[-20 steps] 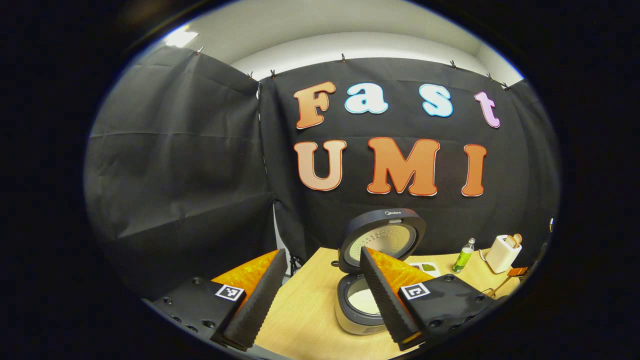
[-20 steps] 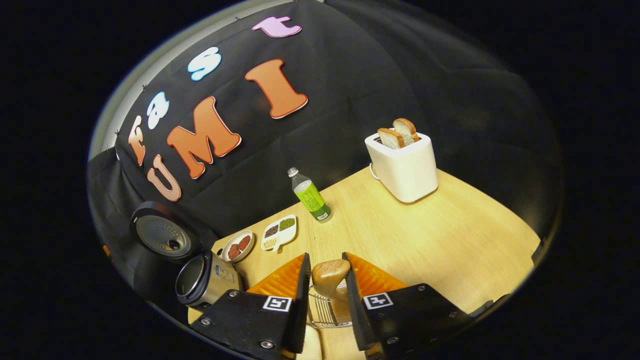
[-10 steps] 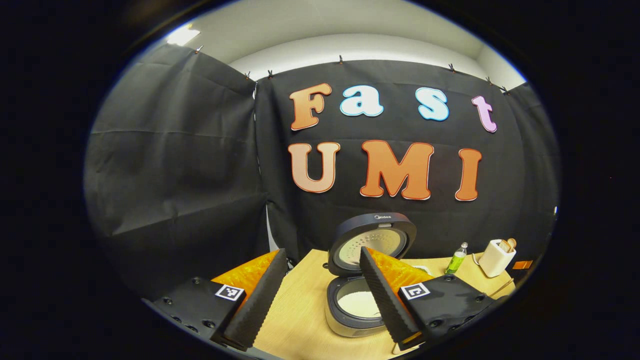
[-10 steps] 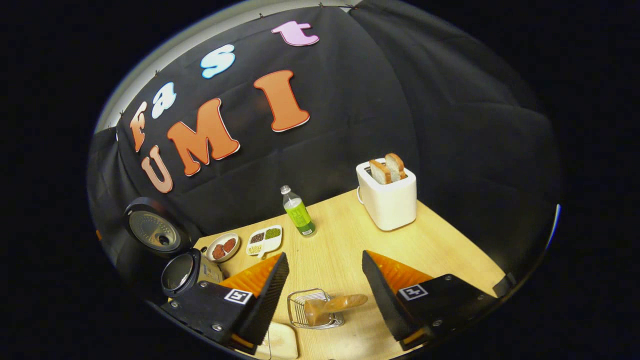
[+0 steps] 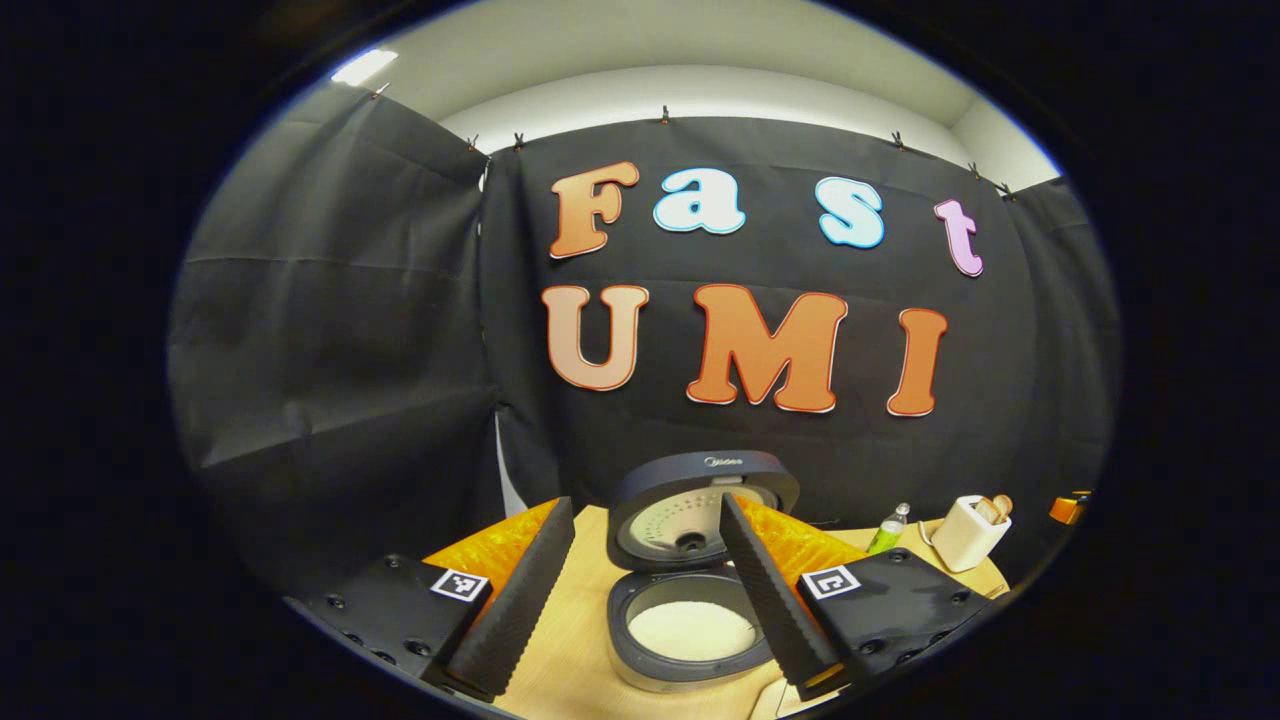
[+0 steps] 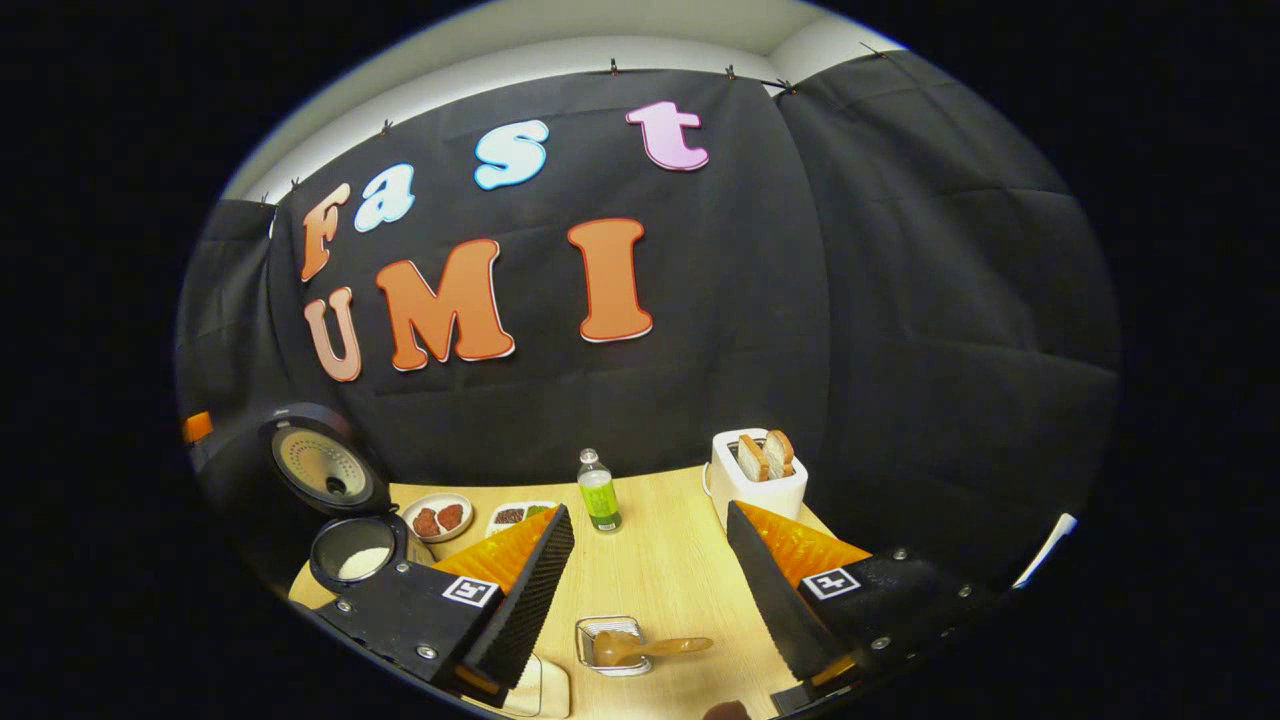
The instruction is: Close the left gripper, press the button to open the rice cooker; take a wooden spoon from the chopstick holder with the right hand, scoop a spoonful of rice and pour it into the rice cooker, then put the wooden spoon back into the chopstick holder.
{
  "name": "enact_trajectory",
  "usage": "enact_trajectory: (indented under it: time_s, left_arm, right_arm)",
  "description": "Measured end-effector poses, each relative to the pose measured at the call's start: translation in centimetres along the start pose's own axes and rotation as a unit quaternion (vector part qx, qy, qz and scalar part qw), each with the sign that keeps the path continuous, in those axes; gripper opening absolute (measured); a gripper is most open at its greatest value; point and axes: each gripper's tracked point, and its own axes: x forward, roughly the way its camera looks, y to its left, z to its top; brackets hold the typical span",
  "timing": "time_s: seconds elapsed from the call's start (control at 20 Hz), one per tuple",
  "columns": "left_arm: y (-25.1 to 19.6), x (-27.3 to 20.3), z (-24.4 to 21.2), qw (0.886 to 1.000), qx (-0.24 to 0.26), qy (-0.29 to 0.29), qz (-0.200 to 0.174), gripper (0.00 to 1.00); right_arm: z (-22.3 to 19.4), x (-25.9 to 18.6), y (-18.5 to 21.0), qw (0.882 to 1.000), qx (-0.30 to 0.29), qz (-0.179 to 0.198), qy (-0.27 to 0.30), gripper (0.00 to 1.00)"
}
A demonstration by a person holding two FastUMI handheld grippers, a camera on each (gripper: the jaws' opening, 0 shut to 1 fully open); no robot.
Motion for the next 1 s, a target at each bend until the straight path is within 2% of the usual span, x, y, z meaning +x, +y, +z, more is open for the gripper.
enact_trajectory:
  time_s: [0.1,0.2,0.4,0.5,0.6,0.65,0.7,0.75,0.85,0.95,1.0]
  left_arm:
    - [-1.6,2.6,1.7,1.000,0.001,-0.004,-0.017,0.94]
    - [-3.4,5.3,3.0,0.999,-0.006,0.001,-0.036,1.00]
    - [-5.3,11.5,5.2,0.999,0.008,0.007,-0.047,0.97]
    - [-6.4,14.7,4.6,0.998,0.011,0.029,-0.058,0.95]
    - [-6.3,17.4,3.2,0.997,0.028,0.056,-0.050,1.00]
    - [-6.2,18.5,2.6,0.996,0.035,0.067,-0.047,0.96]
    - [-6.5,19.4,2.1,0.995,0.034,0.073,-0.053,0.98]
    - [-6.9,20.1,1.1,0.995,0.028,0.082,-0.058,0.95]
    - [-6.8,21.1,-1.0,0.993,0.016,0.104,-0.057,0.98]
    - [-6.4,21.6,-2.9,0.991,0.021,0.121,-0.049,0.95]
    - [-6.3,21.7,-3.5,0.990,0.030,0.126,-0.051,1.00]
  right_arm:
    - [0.8,-0.7,0.1,1.000,-0.004,-0.006,-0.006,0.95]
    - [1.6,-1.5,0.6,1.000,-0.008,-0.005,-0.012,0.95]
    - [2.6,-2.6,0.9,0.999,-0.019,-0.013,-0.023,0.95]
    - [2.9,-2.9,1.1,1.000,-0.012,-0.012,-0.025,0.95]
    - [3.2,-3.1,0.9,0.999,-0.012,-0.016,-0.027,0.95]
    - [3.3,-3.2,0.9,0.999,-0.015,-0.018,-0.029,0.95]
    - [3.5,-3.2,0.7,0.999,-0.018,-0.019,-0.030,0.95]
    - [3.6,-3.2,0.6,0.999,-0.018,-0.020,-0.030,0.95]
    - [4.0,-3.4,0.7,0.999,-0.016,-0.019,-0.030,0.95]
    - [4.4,-3.3,0.6,0.999,-0.018,-0.021,-0.035,0.95]
    - [4.4,-3.3,0.5,0.999,-0.022,-0.024,-0.037,0.95]
